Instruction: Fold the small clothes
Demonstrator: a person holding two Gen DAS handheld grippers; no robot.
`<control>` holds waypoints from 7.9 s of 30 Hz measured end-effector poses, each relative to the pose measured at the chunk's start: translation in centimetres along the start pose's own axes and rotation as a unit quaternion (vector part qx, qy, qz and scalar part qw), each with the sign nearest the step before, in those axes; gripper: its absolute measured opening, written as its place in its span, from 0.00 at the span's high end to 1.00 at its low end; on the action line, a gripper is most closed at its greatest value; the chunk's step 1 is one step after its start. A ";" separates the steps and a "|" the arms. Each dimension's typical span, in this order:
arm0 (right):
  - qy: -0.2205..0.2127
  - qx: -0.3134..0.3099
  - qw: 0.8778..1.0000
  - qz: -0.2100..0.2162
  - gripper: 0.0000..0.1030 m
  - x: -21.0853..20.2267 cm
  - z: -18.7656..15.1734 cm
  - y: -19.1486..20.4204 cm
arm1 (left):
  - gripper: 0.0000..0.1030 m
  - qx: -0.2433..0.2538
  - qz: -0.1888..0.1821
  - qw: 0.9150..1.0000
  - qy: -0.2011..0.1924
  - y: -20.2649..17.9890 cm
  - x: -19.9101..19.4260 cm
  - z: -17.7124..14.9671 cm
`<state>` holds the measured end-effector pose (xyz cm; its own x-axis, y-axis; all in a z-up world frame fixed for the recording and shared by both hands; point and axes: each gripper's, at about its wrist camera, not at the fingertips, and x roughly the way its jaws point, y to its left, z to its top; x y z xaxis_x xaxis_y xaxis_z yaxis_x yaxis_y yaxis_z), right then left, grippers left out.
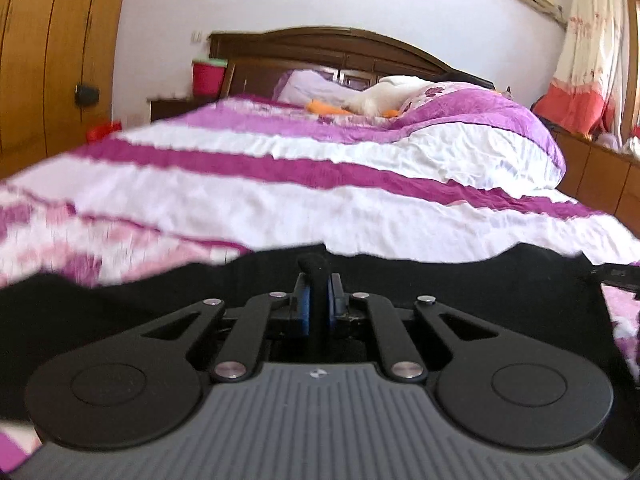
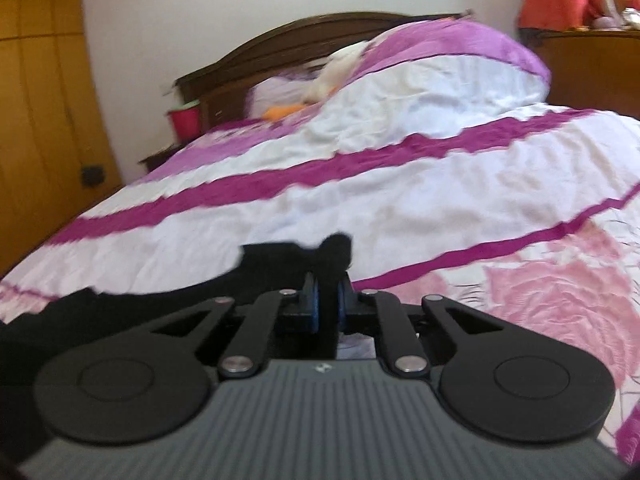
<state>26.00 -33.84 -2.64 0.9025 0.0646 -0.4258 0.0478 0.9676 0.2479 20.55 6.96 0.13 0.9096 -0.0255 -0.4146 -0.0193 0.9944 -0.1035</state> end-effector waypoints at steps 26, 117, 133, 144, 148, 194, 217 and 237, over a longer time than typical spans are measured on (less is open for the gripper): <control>0.081 -0.012 0.996 0.033 0.88 -6.4 0.9 1.4 | 0.33 0.011 0.062 0.994 0.088 3.1 0.0 -0.8; 0.133 0.067 0.988 0.051 0.42 -14.4 -7.4 4.7 | 0.88 -0.074 -0.090 0.993 -0.008 -3.2 -4.8 0.6; 0.135 0.072 0.987 0.053 0.43 -14.4 -7.2 4.4 | 0.42 -0.048 -0.101 0.989 0.101 -3.3 -2.2 -3.0; 0.131 0.053 0.986 0.093 0.43 -15.4 -6.2 7.0 | 0.28 -0.025 -0.037 0.995 0.091 -0.4 -8.4 -3.4; 0.121 0.023 0.986 0.109 0.43 -15.7 -5.4 9.1 | 0.27 -0.029 -0.012 0.997 0.075 1.5 -10.3 -3.4; 0.172 -0.247 0.928 0.217 0.78 -9.0 -11.2 29.5 | 0.26 -0.042 0.126 0.985 0.110 9.0 -12.3 -6.8; 0.055 -0.022 0.986 0.156 0.87 -12.2 -2.1 17.1 | 0.26 0.001 0.086 0.993 0.078 4.4 -10.9 -4.3; 0.120 0.116 0.985 0.038 0.79 -9.1 -5.3 5.1 | 0.26 0.034 0.083 0.992 0.094 2.1 -8.5 -4.5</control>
<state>15.79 -28.17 -2.15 0.7810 0.2169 -0.5857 0.1065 0.8778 0.4671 10.92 8.82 -0.66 0.8030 0.1262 -0.5824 -0.1276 0.9911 0.0387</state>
